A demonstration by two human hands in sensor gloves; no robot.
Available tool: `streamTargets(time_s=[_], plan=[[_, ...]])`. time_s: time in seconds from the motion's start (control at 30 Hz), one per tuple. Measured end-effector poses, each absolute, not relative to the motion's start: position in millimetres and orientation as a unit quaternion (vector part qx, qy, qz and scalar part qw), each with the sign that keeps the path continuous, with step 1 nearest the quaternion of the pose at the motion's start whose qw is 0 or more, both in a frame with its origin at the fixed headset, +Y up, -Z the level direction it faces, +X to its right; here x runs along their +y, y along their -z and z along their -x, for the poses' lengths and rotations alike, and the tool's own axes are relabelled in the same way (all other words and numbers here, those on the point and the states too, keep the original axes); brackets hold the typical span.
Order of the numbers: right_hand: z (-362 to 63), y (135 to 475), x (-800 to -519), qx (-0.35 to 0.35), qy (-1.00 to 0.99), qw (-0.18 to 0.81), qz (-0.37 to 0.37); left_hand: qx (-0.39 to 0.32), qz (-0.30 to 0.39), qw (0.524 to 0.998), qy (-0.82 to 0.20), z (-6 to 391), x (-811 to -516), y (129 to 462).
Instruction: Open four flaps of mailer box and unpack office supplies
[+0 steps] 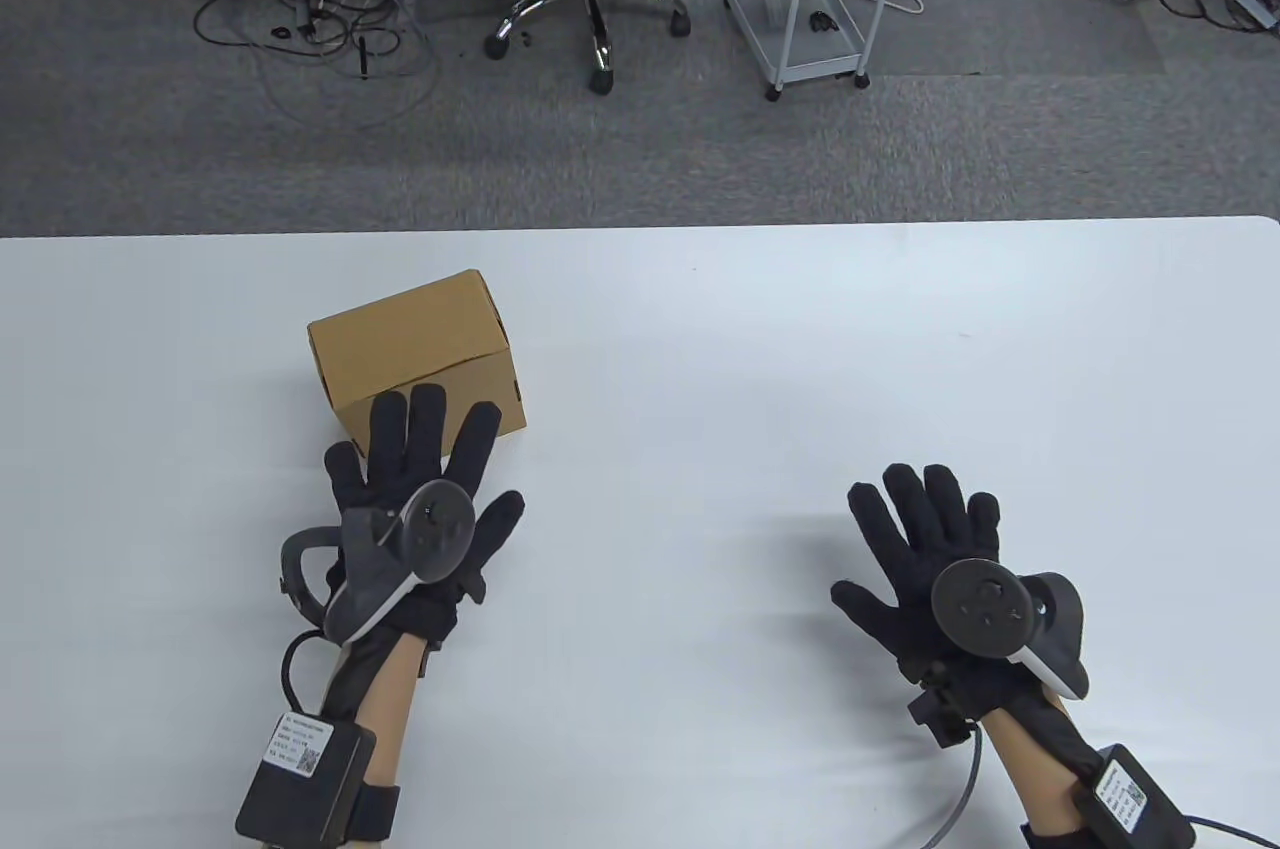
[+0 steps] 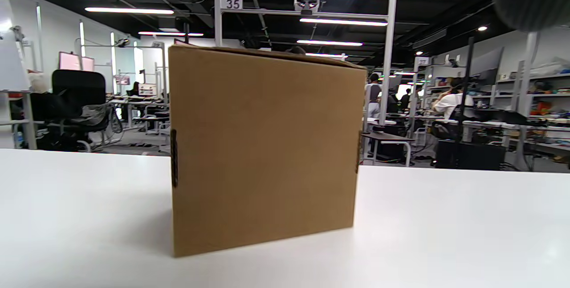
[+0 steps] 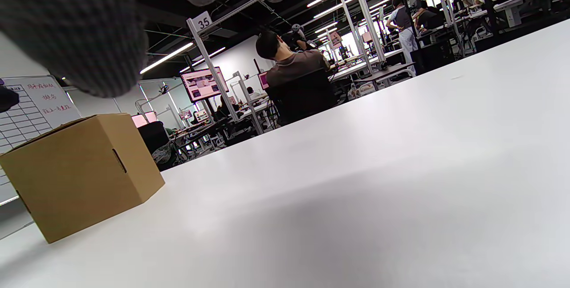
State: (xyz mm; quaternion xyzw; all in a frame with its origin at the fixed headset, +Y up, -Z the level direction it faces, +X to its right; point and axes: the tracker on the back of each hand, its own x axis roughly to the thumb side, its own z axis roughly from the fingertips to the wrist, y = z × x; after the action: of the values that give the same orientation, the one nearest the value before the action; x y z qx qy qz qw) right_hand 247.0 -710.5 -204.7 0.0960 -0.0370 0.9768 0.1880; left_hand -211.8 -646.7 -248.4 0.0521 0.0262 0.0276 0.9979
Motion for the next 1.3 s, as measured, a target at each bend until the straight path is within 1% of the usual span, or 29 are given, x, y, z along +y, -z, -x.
streamTargets(time_s=[0.1,0.2,0.3,0.5,0.6,0.8,0.87,0.97,1.13,1.3], plan=[[-248,204,-710,-0.038,-0.977,0.188,-0.097,0.047,-0.040,0.997,-0.040,222,-634,274],[-248,204,-709,-0.040,-0.976,0.190,-0.097,0.073,-0.024,0.996,-0.045,232,-628,298],[-248,204,-709,-0.039,-0.976,0.189,-0.100,0.097,-0.003,0.994,-0.047,239,-628,318],[-250,205,-709,-0.033,-0.975,0.196,-0.098,0.118,0.058,0.989,-0.067,250,-639,354],[-252,206,-712,-0.026,-0.975,0.202,-0.094,0.123,0.127,0.982,-0.062,254,-648,368],[-251,209,-718,-0.008,-0.974,0.204,-0.096,0.110,0.218,0.967,-0.072,263,-656,385],[-249,210,-721,-0.002,-0.974,0.202,-0.101,0.115,0.206,0.970,-0.065,265,-654,388],[-248,211,-724,0.007,-0.974,0.202,-0.105,0.102,0.206,0.972,-0.052,269,-653,393],[-246,212,-728,0.016,-0.974,0.200,-0.105,0.080,0.194,0.975,-0.073,277,-654,400],[-244,212,-730,0.024,-0.975,0.195,-0.107,0.072,0.194,0.972,-0.114,286,-657,402]])
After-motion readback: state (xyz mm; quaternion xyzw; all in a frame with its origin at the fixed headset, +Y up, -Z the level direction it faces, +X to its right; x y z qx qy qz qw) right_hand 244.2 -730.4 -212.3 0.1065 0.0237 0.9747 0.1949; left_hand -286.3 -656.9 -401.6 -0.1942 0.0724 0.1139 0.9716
